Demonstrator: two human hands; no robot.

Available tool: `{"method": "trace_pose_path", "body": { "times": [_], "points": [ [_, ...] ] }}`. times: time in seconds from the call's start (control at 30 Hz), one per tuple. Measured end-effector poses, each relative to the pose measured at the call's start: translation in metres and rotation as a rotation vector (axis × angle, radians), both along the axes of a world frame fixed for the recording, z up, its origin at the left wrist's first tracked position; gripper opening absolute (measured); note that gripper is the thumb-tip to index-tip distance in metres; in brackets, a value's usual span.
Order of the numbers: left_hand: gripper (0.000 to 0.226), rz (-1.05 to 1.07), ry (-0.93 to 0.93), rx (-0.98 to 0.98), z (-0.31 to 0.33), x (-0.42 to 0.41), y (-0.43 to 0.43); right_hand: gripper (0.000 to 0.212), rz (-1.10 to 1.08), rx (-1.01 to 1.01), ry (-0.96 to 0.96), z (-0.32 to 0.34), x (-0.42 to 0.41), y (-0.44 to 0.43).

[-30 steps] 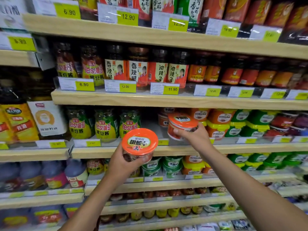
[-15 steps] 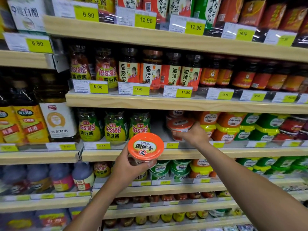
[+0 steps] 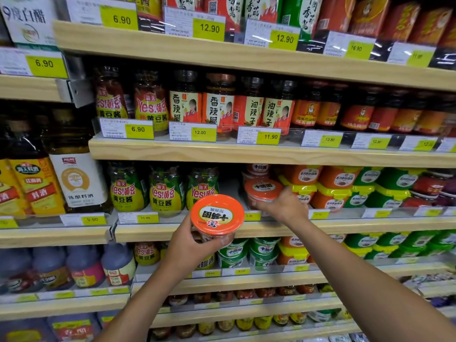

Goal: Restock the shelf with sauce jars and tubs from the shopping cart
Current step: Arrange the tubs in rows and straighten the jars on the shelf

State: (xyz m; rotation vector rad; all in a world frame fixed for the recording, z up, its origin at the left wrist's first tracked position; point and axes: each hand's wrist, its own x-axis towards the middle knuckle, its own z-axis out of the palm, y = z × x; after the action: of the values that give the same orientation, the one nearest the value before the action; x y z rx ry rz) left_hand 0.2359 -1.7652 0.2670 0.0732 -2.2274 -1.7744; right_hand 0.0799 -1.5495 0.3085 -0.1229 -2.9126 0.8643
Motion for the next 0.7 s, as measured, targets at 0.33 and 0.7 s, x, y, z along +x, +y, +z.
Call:
{"method": "trace_pose_path", "body": {
  "times": [0.33,0.7],
  "points": [
    [0.075,-0.045,0.018,0.027,0.006,-0.026,0.022,0.069,0.178,-0.203,0.259,0.01,0.017,0.041],
    [0.074,-0.032,0.154,-0.103,0.044,-0.078,0.067,0.05,0.531,-0.489,0.315,0.007,0.046,0.047]
  ]
}}
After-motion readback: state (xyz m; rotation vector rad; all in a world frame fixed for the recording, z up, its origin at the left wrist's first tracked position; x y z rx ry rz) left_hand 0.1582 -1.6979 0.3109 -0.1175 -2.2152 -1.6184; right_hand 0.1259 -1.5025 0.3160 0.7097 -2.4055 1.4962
